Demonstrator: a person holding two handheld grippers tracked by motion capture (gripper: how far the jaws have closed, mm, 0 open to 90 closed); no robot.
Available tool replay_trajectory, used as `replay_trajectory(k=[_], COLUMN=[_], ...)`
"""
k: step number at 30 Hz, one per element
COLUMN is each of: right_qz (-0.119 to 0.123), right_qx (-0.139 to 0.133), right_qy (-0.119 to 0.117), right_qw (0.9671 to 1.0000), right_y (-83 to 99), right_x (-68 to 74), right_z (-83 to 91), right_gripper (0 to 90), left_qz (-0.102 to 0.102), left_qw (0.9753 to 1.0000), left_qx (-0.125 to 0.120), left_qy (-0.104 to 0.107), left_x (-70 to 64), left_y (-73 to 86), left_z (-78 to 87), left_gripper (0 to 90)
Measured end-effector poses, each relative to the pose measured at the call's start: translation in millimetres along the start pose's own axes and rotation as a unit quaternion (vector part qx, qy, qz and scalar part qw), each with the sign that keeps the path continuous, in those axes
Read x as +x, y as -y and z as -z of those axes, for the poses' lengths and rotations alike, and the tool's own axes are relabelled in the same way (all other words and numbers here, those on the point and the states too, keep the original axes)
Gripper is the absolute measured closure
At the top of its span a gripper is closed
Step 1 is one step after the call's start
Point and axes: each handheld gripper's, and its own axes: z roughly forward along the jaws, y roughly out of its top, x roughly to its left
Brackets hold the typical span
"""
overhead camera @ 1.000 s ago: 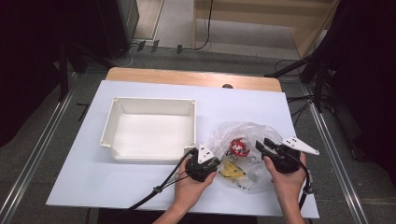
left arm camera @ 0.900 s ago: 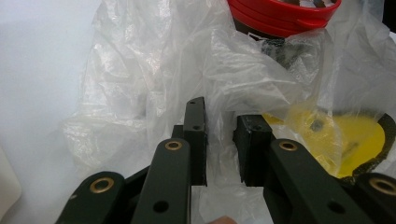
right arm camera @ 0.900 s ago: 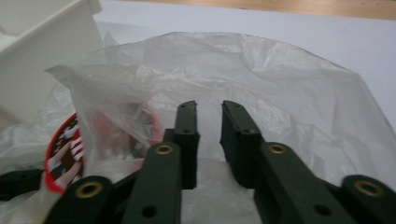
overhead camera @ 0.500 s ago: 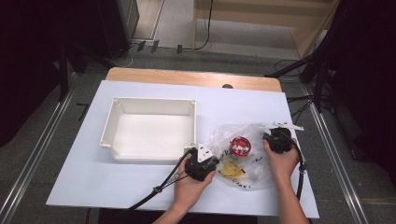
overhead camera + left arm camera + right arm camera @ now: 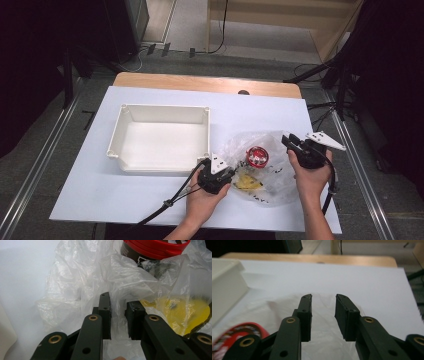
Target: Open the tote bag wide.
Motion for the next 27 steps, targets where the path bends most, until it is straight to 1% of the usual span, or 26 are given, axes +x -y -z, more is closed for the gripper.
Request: replay_trajectory(k=[2, 4, 5, 6, 7, 8, 9, 11, 12, 13, 14, 15, 16, 17, 18, 19, 20, 21, 22, 23, 24, 25, 26, 27], right_qz=[0.01, 0.022, 0.029, 0.034, 0.038, 0.041, 0.044, 0.041, 0.041, 0.032, 0.025, 0.024, 0.022, 0.017, 0.006, -0.002, -0.001, 0.007, 0.017, 0.017, 0.009, -0.007, -0.01, 0.0], right_qx=[-0.024, -0.04, -0.041, -0.036, -0.029, -0.018, -0.007, 0.015, 0.015, 0.039, 0.051, 0.063, 0.074, 0.087, 0.101, 0.115, 0.128, 0.14, 0.149, 0.149, 0.147, 0.14, 0.136, 0.134], right_qy=[-0.008, -0.024, -0.037, -0.049, -0.049, -0.035, -0.02, -0.011, -0.011, -0.022, -0.031, -0.039, -0.041, -0.036, -0.03, -0.028, -0.029, -0.026, -0.018, -0.018, -0.003, 0.001, 0.012, 0.024], right_qw=[0.9996, 0.9987, 0.998, 0.9976, 0.9977, 0.9984, 0.9988, 0.999, 0.999, 0.9985, 0.9979, 0.9969, 0.9961, 0.9954, 0.9944, 0.993, 0.9914, 0.9898, 0.9885, 0.9885, 0.9891, 0.9901, 0.9906, 0.9907], right_y=[-8.8, -16.7, -19.8, -21.8, -22.5, -22.3, -22.2, -20.9, -20.9, -18.4, -16.1, -13.2, -9.6, -5.7, -1.9, 2.1, 6.5, 11.4, 16.4, 16.4, 23.2, 24.3, 25.4, 25.9], right_x=[7.0, 15.6, 19.8, 24.2, 28.5, 32.6, 35.0, 36.4, 36.4, 34.9, 33.1, 30.0, 26.7, 22.1, 15.9, 9.9, 5.2, 2.0, 0.4, 0.4, -3.4, -5.4, -5.7, -5.1], right_z=[13.4, 22.2, 22.8, 21.1, 17.5, 12.2, 4.8, -11.0, -11.0, -27.5, -36.3, -44.8, -53.0, -61.2, -69.2, -75.9, -81.9, -86.6, -90.4, -90.4, -92.1, -91.4, -90.3, -89.1], right_gripper=[64.8, 59.0, 54.1, 49.0, 42.8, 34.7, 28.9, 24.6, 24.6, 25.9, 29.7, 36.5, 42.8, 50.1, 58.9, 65.5, 73.1, 78.6, 83.0, 83.0, 87.7, 88.3, 88.4, 87.9], left_qz=[-0.001, -0.001, -0.001, -0.001, 0.0, -0.001, -0.002, -0.003, -0.003, -0.002, -0.002, -0.003, -0.002, -0.002, -0.001, 0.001, 0.003, 0.004, 0.004, 0.006, 0.009, 0.009, 0.01, 0.011], left_qw=[1.0, 1.0, 1.0, 1.0, 1.0, 1.0, 1.0, 1.0, 1.0, 1.0, 1.0, 1.0, 1.0, 1.0, 1.0, 1.0, 1.0, 1.0, 1.0, 0.9999, 0.9999, 0.9999, 0.9999, 0.9999], left_qx=[0.001, 0.001, 0.001, 0.001, 0.0, 0.001, 0.001, 0.001, 0.001, 0.002, 0.002, 0.003, 0.003, 0.003, 0.003, 0.004, 0.005, 0.007, 0.007, 0.008, 0.01, 0.012, 0.011, 0.011], left_qy=[-0.002, -0.003, -0.003, -0.003, -0.003, -0.004, -0.004, -0.004, -0.004, -0.002, -0.002, -0.002, -0.003, -0.003, -0.003, -0.002, -0.002, -0.004, -0.004, -0.005, -0.005, -0.006, -0.005, -0.005], left_x=[-0.4, -0.7, -0.8, -0.9, -1.0, -0.9, -0.9, -0.8, -0.8, -0.7, -0.7, -0.5, -0.4, -0.3, -0.3, 0.0, 0.2, 0.6, 0.6, 0.7, 1.1, 1.6, 1.7, 1.7], left_y=[-0.1, -0.1, -0.1, 0.0, 0.0, 0.0, 0.1, 0.1, 0.1, 0.0, 0.0, 0.0, -0.1, -0.1, -0.1, -0.2, -0.2, -0.3, -0.3, -0.3, -0.4, -0.5, -0.4, -0.4], left_z=[-0.2, -0.5, -0.5, -0.5, -0.6, -0.5, -0.4, -0.3, -0.3, -0.2, -0.2, -0.3, -0.2, -0.2, -0.3, -0.5, -0.6, -0.6, -0.6, -0.8, -1.0, -0.9, -1.0, -1.1], left_gripper=[77.8, 77.8, 77.8, 77.8, 77.8, 77.8, 77.8, 77.4, 77.3, 77.4, 77.4, 77.5, 77.5, 77.6, 77.6, 77.8, 78.2, 78.9, 79.6, 79.6, 80.7, 81.0, 81.0, 80.8])
